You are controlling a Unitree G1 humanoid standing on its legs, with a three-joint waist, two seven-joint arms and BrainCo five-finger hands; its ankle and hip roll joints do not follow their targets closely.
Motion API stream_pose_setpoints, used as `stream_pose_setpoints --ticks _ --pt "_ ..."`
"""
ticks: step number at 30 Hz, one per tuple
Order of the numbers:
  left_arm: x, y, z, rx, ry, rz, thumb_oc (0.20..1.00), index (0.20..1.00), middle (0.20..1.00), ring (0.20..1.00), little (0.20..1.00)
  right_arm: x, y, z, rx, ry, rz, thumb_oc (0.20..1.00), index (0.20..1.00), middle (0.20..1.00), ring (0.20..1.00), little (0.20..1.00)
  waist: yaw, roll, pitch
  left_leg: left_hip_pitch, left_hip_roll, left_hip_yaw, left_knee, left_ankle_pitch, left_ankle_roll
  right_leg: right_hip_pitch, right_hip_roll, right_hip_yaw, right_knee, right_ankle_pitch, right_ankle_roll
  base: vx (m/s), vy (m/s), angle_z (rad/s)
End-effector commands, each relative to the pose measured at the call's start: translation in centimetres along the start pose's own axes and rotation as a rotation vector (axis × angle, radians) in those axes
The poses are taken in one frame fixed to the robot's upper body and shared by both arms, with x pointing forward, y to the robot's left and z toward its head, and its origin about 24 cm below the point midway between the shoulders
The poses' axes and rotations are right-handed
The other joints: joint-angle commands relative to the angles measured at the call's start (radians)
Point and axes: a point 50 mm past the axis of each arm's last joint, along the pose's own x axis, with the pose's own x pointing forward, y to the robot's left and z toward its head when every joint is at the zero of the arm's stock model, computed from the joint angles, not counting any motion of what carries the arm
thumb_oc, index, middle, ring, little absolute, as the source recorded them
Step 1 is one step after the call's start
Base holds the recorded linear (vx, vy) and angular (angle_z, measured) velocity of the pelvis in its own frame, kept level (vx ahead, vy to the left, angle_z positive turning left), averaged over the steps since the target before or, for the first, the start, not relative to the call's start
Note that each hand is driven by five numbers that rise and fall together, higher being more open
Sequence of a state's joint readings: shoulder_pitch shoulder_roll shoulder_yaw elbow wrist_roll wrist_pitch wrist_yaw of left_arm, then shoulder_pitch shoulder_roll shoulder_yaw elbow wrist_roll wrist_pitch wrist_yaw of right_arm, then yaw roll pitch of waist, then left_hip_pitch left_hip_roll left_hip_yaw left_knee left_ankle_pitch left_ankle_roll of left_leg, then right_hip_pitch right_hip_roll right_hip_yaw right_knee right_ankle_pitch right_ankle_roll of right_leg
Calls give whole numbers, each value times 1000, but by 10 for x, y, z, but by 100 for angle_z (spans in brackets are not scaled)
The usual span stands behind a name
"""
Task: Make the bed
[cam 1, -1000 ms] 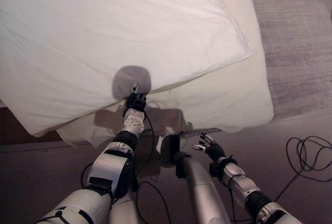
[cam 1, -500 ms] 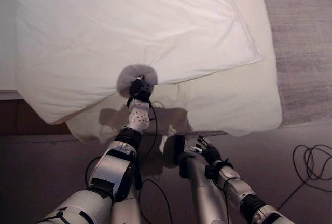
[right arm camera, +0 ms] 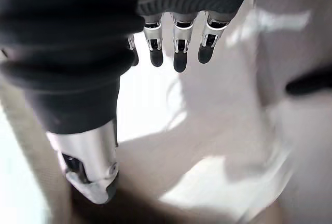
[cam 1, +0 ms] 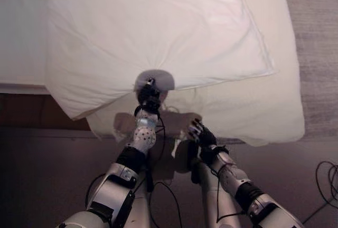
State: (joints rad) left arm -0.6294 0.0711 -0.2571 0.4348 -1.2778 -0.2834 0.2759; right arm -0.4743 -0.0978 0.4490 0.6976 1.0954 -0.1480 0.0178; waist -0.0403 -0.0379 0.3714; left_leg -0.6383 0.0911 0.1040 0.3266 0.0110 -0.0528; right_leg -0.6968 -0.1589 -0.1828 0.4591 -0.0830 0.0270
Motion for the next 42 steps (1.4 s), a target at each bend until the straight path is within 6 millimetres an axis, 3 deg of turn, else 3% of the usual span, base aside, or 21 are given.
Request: stream_pose_setpoints --ticks 1,6,14,23,34,42 --pt "-12 -41 -9 -71 -12 -211 200 200 200 200 200 7 31 3 187 -34 135 1000 1000 1000 1000 1000 10 43 -15 -19 -4 -25 14 -22 14 64 -4 12 -143 108 90 -6 -7 24" --pt "-19 -54 -13 -136 -16 -255 200 200 200 200 200 24 75 23 460 -78 261 1000 1000 1000 1000 1000 53 59 2 -32 -29 -50 18 -21 15 73 -19 -16 -133 96 89 6 1 18" --pt "-24 -54 4 -86 -67 -284 200 200 200 200 200 25 104 58 619 -207 337 1000 1000 1000 1000 1000 81 78 14 -54 -51 -75 15 -16 21 58 -28 -29 -126 87 88 8 21 16" --pt "-30 -27 23 -30 -127 -212 200 200 200 200 200 11 101 79 703 -331 383 1000 1000 1000 1000 1000 81 79 9 -68 -55 -72 15 -19 29 31 -37 -30 -108 84 90 9 15 5" --pt "-34 -16 35 -11 -177 -188 200 200 200 200 200 5 79 80 681 -373 329 1000 1000 1000 1000 1000 66 76 -1 -76 -49 -68 13 -16 28 12 -36 -24 -103 84 91 1 -1 -1" --pt "-39 -2 63 -15 -329 -97 200 200 200 200 200 -1 60 111 716 -523 278 1000 1000 1000 1000 1000 62 78 -6 -77 -45 -63 17 -23 33 4 -34 -21 -95 77 93 5 -3 -2"
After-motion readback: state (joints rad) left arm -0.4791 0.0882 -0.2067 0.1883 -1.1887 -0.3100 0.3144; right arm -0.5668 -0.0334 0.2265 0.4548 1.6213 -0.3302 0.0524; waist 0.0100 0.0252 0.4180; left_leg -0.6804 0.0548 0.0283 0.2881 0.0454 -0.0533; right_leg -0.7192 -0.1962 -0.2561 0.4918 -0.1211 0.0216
